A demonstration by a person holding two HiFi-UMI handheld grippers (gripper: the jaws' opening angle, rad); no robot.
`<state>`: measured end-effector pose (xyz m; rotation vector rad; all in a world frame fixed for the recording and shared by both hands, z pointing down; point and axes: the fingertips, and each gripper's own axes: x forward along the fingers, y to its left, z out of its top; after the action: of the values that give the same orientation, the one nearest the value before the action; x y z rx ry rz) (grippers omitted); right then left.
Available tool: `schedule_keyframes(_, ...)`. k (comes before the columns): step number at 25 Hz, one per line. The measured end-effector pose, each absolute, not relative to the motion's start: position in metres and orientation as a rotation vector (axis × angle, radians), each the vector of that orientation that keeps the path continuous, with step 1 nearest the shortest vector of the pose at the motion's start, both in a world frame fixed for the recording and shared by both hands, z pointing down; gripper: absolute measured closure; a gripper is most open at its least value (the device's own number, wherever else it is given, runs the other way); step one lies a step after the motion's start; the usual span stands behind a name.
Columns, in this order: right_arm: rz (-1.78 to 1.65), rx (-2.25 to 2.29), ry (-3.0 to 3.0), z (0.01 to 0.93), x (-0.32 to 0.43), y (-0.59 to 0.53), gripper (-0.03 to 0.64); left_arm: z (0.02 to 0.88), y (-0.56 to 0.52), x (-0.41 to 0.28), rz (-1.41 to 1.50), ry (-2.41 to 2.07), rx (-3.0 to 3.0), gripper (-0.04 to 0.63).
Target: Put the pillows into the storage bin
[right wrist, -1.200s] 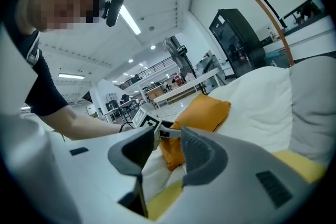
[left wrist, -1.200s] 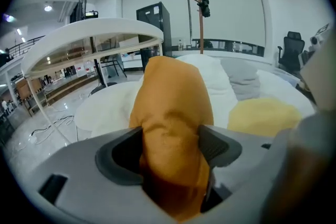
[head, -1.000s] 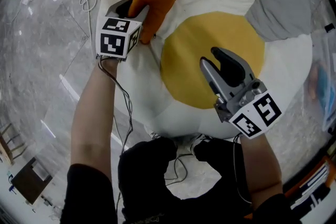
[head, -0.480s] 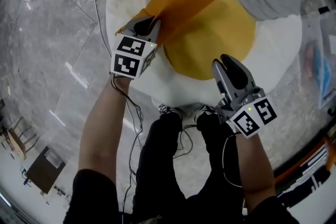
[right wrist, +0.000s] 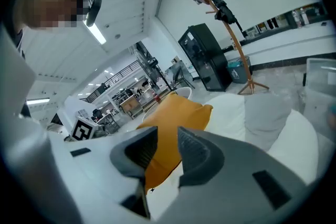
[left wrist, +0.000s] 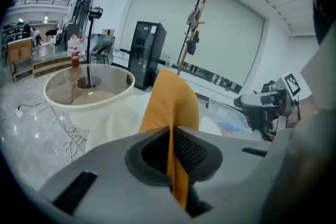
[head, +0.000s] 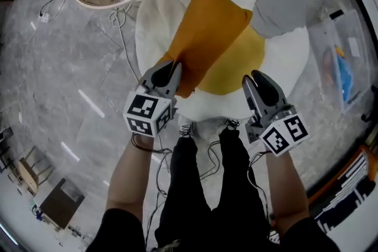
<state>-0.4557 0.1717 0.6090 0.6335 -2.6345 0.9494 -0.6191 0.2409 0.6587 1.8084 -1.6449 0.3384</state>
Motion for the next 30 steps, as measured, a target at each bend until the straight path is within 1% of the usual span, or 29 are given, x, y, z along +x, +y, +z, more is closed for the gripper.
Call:
schedule_keyframes(6,0.809,0.771,-2.734,0.502,-0.456,0.146,0.520,0.522,0.233,-0.627,0.220,-1.714,1.911,0.584)
schedule_keyframes(11,0.706,0.836,-2.801,0.419,-0.452,0.152,0.548,0.420,0.236,-0.624,0.164,-1.737,1.994,0.584)
schedule_keyframes(13,0.672,0.859,-2.818,0.391,-0.449,0.157,0.566,0.381,0.241,-0.626,0.115,-1.751,2.019,0.584)
schedule_keyframes(15,0.614,0.886,-2.833,0.364,-0.448,0.161,0.613,0.345,0.245,-0.629,0.071,-1.771,2.057,0.584)
schedule_keyframes(18,0.534,0.930,-2.858,0.326,-0.441,0.167,0.612,0.297,0.250,-0.627,0.027,-1.787,2.136,0.584)
schedule_keyframes(24,0.451,1.074,-2.874,0.268,-0.409,0.194,0.612,0.236,0.266,-0.609,-0.046,-1.688,2.276,0.584)
schedule_keyframes(27,0.420,1.185,-2.843,0.254,-0.387,0.212,0.612,0.223,0.270,-0.594,-0.057,-1.593,2.348,0.584)
schedule_keyframes(30,0.404,1.294,-2.789,0.254,-0.349,0.229,0.612,0.223,0.267,-0.561,-0.067,-1.485,2.414,0.584)
